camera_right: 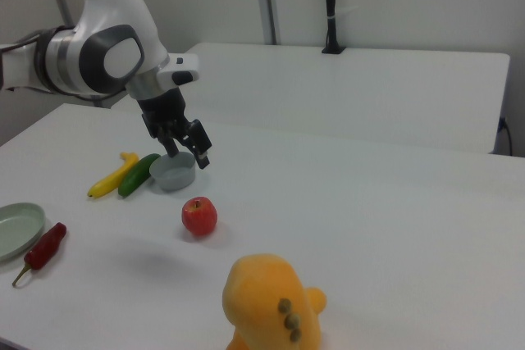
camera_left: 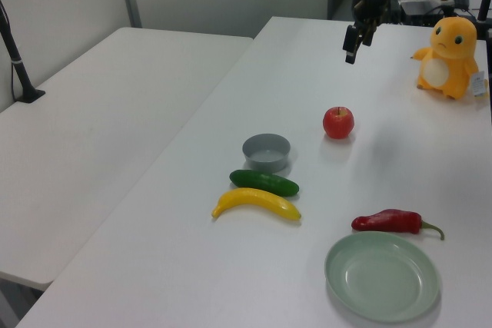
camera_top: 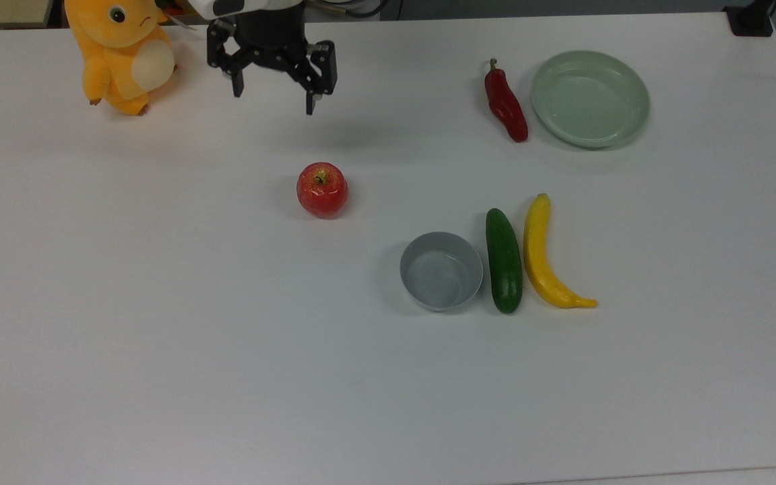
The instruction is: Red apple placed in the center of the desktop
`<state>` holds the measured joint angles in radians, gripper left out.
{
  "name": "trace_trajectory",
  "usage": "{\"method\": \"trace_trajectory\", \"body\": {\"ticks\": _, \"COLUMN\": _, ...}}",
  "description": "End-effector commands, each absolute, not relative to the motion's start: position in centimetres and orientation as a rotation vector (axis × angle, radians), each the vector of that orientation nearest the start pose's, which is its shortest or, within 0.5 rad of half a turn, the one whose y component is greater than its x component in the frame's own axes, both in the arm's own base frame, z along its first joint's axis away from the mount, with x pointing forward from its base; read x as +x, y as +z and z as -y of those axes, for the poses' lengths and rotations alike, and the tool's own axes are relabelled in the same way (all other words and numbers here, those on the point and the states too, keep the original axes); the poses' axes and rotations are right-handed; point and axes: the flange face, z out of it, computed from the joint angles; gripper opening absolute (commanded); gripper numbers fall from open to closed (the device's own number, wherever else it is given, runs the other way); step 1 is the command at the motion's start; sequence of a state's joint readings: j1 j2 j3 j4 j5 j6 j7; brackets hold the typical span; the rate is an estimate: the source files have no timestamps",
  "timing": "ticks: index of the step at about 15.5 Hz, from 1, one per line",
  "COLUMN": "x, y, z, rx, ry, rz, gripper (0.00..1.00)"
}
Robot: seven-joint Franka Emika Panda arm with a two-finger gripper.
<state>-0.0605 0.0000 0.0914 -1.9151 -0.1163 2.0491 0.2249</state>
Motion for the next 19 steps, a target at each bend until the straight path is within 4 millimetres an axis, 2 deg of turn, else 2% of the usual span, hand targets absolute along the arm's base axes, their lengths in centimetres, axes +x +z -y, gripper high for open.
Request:
{"method": "trace_trajectory", "body": {"ticks": 1, "x": 57.4, "y": 51.4, "z": -5.0, "rx": -3.123, "ry": -0.198, "rz": -0.2, "gripper": 1.0}}
{"method": "trace_trajectory", "body": {"ticks": 4, "x": 57.0, "y": 50.4, "z": -9.0, "rx": -3.095, "ry": -0.158, "rz": -0.121, "gripper": 1.0}}
{"method": "trace_trajectory", "body": {"ticks": 5, "x": 56.9, "y": 50.2, "z": -9.5, "rx": -3.097, "ry": -0.148, "rz": -0.107, "gripper": 1.0}}
{"method": "trace_trajectory", "body": {"ticks": 10, "x": 56.9, "y": 48.9, "z": -9.7, "rx": -3.106, "ry": -0.09, "rz": -0.093, "gripper": 1.0}}
{"method": "trace_trajectory", "body": {"ticks": 15, "x": 57.5, "y": 48.8, "z": -8.7, "rx": -3.102, "ry": -0.099, "rz": -0.129, "gripper": 1.0}}
{"method": "trace_trajectory", "body": {"ticks": 19, "x": 58.1, "y": 49.6, "z": -7.5, "rx": -3.102, "ry": -0.11, "rz": -0.161, "gripper": 1.0}}
